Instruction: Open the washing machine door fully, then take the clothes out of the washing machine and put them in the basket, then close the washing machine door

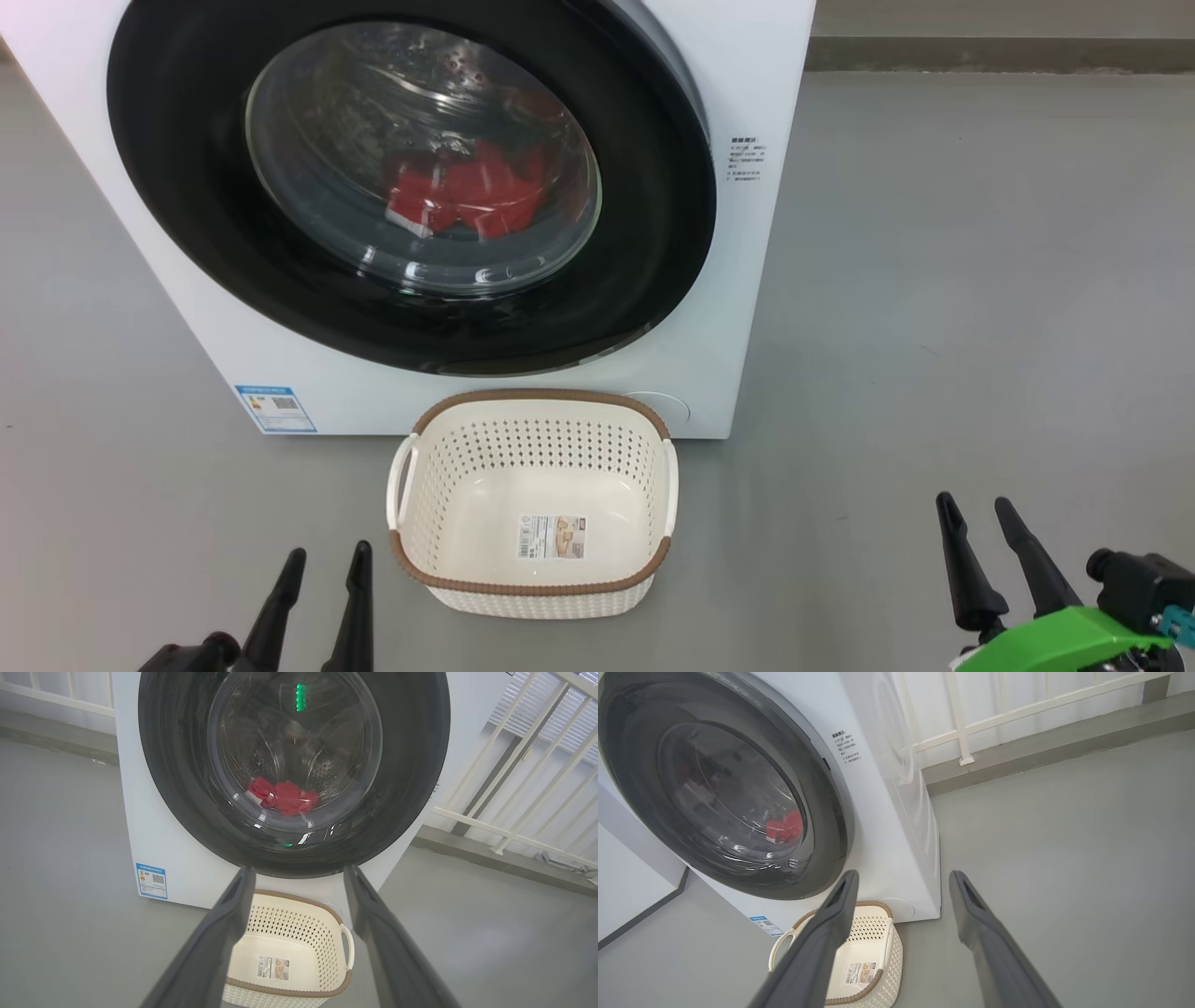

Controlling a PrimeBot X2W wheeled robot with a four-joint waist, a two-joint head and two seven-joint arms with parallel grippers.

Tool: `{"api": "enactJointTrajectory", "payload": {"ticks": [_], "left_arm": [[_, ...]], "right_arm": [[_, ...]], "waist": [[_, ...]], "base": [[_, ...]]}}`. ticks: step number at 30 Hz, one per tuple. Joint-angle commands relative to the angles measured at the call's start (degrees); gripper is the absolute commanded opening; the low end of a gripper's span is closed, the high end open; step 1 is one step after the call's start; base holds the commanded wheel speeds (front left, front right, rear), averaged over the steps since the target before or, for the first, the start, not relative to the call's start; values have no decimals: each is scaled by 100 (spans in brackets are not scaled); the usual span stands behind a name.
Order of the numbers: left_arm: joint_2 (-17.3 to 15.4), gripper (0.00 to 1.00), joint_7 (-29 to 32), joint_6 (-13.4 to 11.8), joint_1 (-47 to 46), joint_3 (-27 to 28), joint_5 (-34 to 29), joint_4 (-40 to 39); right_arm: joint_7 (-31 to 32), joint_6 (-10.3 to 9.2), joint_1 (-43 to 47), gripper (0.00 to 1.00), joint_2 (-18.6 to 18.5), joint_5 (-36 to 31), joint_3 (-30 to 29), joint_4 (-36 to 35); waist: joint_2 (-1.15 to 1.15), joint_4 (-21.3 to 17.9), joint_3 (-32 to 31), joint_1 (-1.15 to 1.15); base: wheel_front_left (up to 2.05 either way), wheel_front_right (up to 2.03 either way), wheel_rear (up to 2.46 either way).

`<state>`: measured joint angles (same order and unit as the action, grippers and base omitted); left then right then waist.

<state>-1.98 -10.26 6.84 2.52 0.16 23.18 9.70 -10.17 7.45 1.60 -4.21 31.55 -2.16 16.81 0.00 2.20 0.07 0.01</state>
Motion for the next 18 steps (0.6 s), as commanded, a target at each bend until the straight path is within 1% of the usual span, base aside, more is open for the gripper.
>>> {"api": "enactJointTrajectory", "payload": {"ticks": [1, 18], "left_arm": [[-76, 100, -92, -8, -20, 135, -231, -193], [-85, 100, -354, 8, 37, 107, -1271, -147]], "right_arm": [[-100, 3, -5, 100, -80, -205, 71, -161], [-362, 3, 153, 100, -17, -1223, -64, -221]], "waist": [[0, -3, 2, 0], [0, -29, 44, 0]], "base": [[0, 0, 0], [0, 0, 0]]}}
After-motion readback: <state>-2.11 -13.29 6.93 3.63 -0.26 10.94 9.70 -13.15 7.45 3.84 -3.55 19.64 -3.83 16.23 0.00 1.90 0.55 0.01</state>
